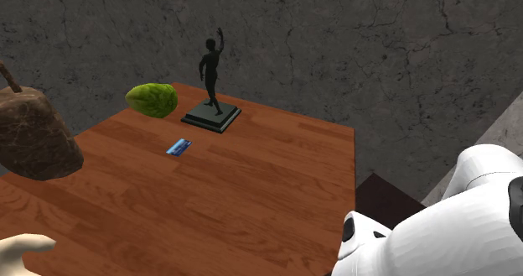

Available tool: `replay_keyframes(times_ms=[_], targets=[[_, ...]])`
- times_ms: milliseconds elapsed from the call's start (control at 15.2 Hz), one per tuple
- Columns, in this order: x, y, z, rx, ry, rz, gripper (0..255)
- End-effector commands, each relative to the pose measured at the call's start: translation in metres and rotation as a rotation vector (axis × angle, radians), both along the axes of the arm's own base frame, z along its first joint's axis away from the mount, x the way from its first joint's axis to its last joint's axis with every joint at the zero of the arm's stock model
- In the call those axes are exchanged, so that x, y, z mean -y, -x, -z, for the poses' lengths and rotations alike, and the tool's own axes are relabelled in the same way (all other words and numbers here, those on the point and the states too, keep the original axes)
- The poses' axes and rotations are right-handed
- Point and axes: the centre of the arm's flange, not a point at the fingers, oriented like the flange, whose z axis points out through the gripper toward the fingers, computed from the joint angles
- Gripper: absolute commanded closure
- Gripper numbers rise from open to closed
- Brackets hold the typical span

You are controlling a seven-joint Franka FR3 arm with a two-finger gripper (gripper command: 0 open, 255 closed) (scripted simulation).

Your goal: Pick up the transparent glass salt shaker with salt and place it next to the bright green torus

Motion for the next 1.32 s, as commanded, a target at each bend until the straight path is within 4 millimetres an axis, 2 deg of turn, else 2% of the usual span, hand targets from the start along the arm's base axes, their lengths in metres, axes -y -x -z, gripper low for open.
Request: replay_keyframes(times_ms=[0, 264, 330, 660, 924, 1254], targets=[[0.0, -0.001, 0.002, -0.001, 0.002, 0.002, 255], [0.0, -0.001, 0.002, -0.001, 0.002, 0.002, 255], [0.0, -0.001, 0.002, -0.001, 0.002, 0.002, 0], [0.0, -0.001, 0.002, -0.001, 0.002, 0.002, 0], [0.006, 0.009, -0.046, -0.001, 0.002, 0.002, 0], [0.006, 0.009, -0.046, -0.001, 0.002, 0.002, 0]])
